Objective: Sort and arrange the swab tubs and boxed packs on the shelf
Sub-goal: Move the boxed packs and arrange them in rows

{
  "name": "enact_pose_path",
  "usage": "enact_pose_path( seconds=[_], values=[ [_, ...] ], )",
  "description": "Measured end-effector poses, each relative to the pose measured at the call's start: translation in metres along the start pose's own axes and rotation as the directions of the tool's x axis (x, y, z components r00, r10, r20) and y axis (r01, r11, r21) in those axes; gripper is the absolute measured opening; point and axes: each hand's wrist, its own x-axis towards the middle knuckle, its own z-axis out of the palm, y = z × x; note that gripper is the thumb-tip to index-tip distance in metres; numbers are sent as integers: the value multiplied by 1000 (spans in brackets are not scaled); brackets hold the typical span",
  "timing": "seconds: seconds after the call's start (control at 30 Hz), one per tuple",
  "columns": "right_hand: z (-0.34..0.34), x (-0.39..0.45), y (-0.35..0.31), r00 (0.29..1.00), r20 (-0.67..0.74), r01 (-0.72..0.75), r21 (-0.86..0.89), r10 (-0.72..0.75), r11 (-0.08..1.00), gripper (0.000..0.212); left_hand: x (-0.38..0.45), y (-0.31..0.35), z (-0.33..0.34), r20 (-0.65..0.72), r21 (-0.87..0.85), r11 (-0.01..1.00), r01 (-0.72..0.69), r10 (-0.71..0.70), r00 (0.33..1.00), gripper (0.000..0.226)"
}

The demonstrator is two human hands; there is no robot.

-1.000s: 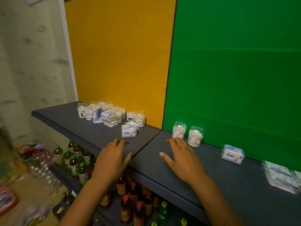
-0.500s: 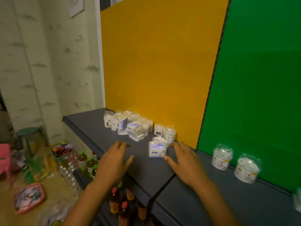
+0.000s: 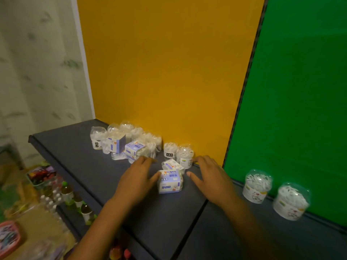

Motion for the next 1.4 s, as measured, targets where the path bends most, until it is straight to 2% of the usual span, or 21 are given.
enact_pose_path(
  seconds=[0.13, 0.23, 0.33, 0.57, 0.73, 0.87, 0.93, 1.03, 1.1, 1.23, 1.33, 1.4],
  values=[
    [7, 2, 0, 998, 33, -51, -28, 52, 998, 52, 23, -3, 9, 183, -54, 999, 2, 8, 983, 51],
    [11, 6, -1, 994, 21, -105, -27, 106, 994, 48, 36, -7, 17, 346, -94, 995, 17, 17, 938, 60],
    [15, 7, -5, 988, 19, -156, -16, 156, 988, 47, 41, -12, 20, 443, -130, 992, -3, 61, 895, 54],
    [28, 9, -18, 974, -35, -225, -3, 224, 974, 44, 41, -25, 15, 446, -347, 938, -4, 169, 879, 28],
    [30, 6, -27, 966, -77, -246, 6, 246, 969, 41, 43, -39, 14, 458, -507, 857, 89, 181, 870, 39],
    [29, 14, -32, 963, -94, -254, 2, 253, 967, 39, 44, -49, 2, 461, -691, 675, 259, 136, 877, 46],
    [32, 21, -35, 966, -87, -245, -2, 244, 970, 38, 46, -53, -6, 457, -798, 490, 352, 111, 883, 45],
    [38, 33, -43, 967, -40, -254, -34, 253, 967, 35, 49, -60, -18, 442, -880, 231, 415, 75, 894, 45],
    [43, 41, -47, 962, 0, -273, -42, 273, 961, 33, 50, -65, -24, 428, -900, 118, 419, 60, 902, 48],
    [58, 54, -54, 949, 55, -309, -30, 310, 951, 39, 48, -75, -32, 399, -917, 13, 399, 53, 915, 47],
    [68, 58, -60, 935, 85, -341, -38, 343, 939, 45, 45, -85, -33, 393, -915, -100, 390, -8, 920, 53],
    [73, 59, -62, 932, 87, -350, -38, 352, 936, 46, 43, -91, -34, 375, -925, -81, 371, -56, 925, 55]
  ],
)
